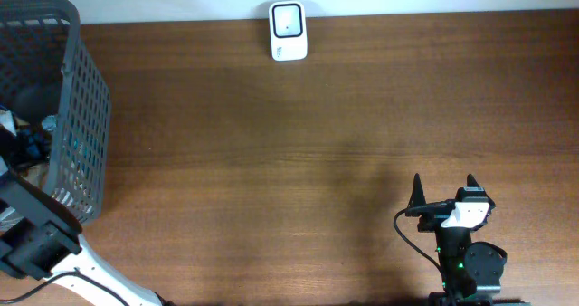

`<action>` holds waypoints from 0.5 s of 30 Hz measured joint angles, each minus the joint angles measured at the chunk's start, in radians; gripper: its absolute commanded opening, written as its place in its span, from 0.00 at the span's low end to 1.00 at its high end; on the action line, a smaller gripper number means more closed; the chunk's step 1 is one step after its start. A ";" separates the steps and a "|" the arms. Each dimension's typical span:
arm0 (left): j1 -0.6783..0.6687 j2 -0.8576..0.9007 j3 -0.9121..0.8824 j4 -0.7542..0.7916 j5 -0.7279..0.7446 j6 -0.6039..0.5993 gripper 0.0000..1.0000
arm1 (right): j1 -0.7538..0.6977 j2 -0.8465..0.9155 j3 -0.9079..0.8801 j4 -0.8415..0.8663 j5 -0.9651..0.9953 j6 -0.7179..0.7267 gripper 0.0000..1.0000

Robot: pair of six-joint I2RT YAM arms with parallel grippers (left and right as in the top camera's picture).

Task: Scan the item barcode
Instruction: 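Grasp the brown-and-clear Pantree bag in the basket with the left gripper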

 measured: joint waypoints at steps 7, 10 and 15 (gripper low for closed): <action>0.000 0.000 -0.086 0.075 0.060 0.000 0.71 | 0.000 0.000 0.000 0.000 0.000 0.000 0.98; 0.000 0.000 -0.106 0.099 0.065 0.009 0.43 | 0.000 0.000 0.000 0.000 0.000 0.000 0.98; 0.000 0.000 -0.113 0.121 0.085 0.005 0.13 | 0.000 0.000 0.000 0.000 0.000 0.000 0.98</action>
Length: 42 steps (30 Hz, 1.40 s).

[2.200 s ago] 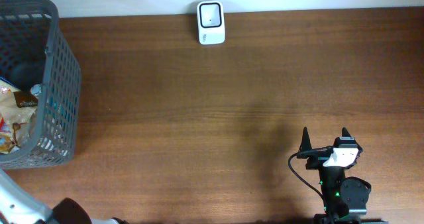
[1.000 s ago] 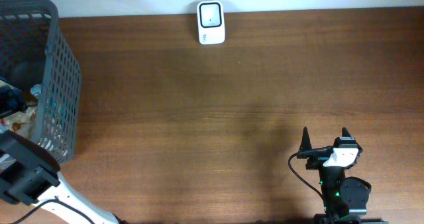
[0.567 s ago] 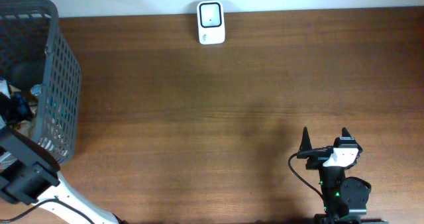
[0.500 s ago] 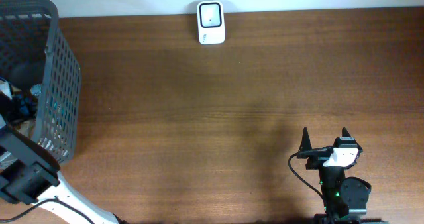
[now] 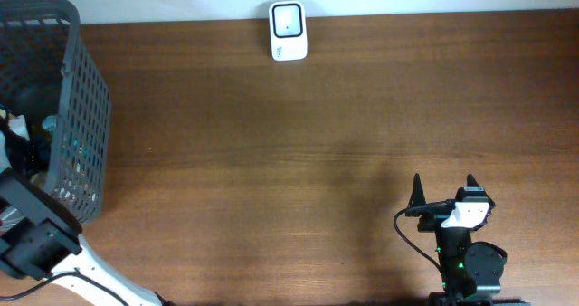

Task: Scan the item barcode
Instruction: 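Grasp the brown-and-clear Pantree bag in the basket with the left gripper, then lift the Pantree bag out and carry it toward the white scanner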

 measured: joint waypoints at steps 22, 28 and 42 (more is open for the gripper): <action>0.000 0.002 0.639 -0.201 0.012 -0.147 0.00 | 0.000 0.000 0.000 0.000 0.000 0.000 0.99; -0.001 -0.006 0.920 -0.180 0.104 -0.285 0.00 | 0.000 0.000 0.000 0.000 0.000 0.000 0.98; -0.270 -0.062 1.043 -0.272 0.769 -0.471 0.00 | 0.000 0.000 0.000 0.000 0.000 0.000 0.98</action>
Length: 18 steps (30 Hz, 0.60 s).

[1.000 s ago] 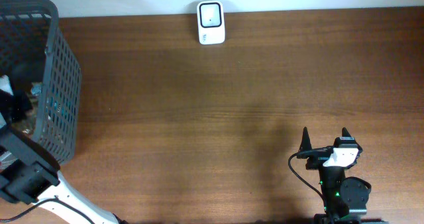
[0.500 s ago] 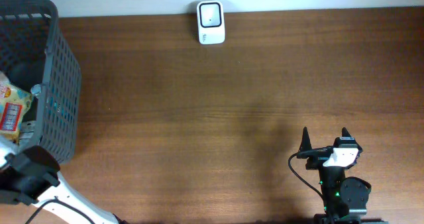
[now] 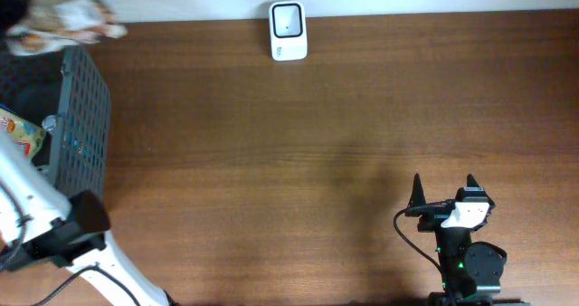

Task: Scan the item barcode
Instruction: 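Lift the Pantree bag out and carry it toward the white scanner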

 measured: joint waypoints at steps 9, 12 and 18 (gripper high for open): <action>-0.377 -0.002 -0.025 -0.274 -0.233 -0.012 0.00 | 0.000 0.000 0.000 0.000 0.000 0.000 0.98; -0.516 -0.002 -0.117 -0.292 -0.381 -0.012 0.00 | 0.000 0.000 0.000 0.000 0.000 0.001 0.98; -0.737 -0.003 -0.491 -0.084 -0.499 -0.031 0.00 | 0.000 0.000 0.000 0.000 0.000 0.000 0.98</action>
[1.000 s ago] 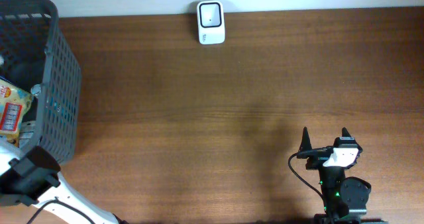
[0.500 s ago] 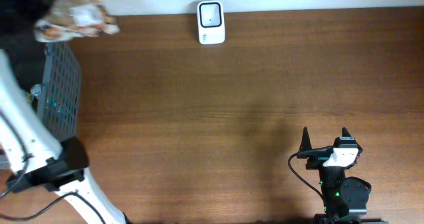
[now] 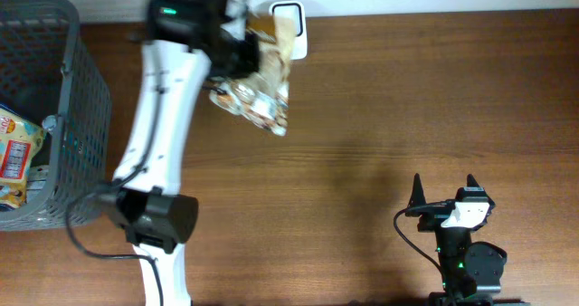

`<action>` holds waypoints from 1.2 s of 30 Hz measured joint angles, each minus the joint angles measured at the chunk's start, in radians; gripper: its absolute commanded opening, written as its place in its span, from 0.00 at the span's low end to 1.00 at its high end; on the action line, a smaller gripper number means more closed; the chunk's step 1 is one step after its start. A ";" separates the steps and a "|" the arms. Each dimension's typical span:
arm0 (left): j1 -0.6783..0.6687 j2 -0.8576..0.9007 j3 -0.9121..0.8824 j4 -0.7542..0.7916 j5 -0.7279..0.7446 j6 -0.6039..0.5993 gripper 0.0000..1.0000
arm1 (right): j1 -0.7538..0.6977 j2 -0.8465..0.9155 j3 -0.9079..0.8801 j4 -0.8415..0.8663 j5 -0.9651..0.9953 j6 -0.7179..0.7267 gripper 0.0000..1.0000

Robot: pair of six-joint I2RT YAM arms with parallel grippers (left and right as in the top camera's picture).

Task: Scan the item barcode
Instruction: 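Lift the Pantree bag out and carry it toward the white scanner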

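My left gripper is shut on a crinkly snack packet, brown and white with printed pictures, and holds it above the table at the back. The packet hangs just left of and in front of the white barcode scanner, and its top corner overlaps the scanner's left side. No barcode can be made out on the packet. The left arm reaches from the front edge up to the back. My right gripper is open with nothing in it, low over the table at the front right.
A dark grey mesh basket stands at the left edge, holding a yellow snack packet and other items. The wooden table's back edge runs just behind the scanner.
The left arm has carried the packet from above the basket's back corner at the far left rightwards to beside the scanner. The right arm has not moved.
The left arm was first reaching down into the basket, and stayed there at the second moment. Then it held the snack packet high over the basket's back corner. Now the packet hangs by the scanner. The right gripper has rested open throughout.
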 measured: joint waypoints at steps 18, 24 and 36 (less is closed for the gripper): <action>-0.140 0.002 -0.666 0.526 -0.023 -0.094 0.00 | 0.000 0.000 0.000 0.000 0.000 0.000 0.98; -0.142 0.005 -0.507 0.278 -0.453 -0.065 0.00 | 0.000 0.000 0.000 0.000 0.000 0.000 0.99; -0.130 0.003 -0.348 0.163 -1.055 -0.059 0.00 | 0.000 0.000 0.000 0.000 0.000 0.000 0.98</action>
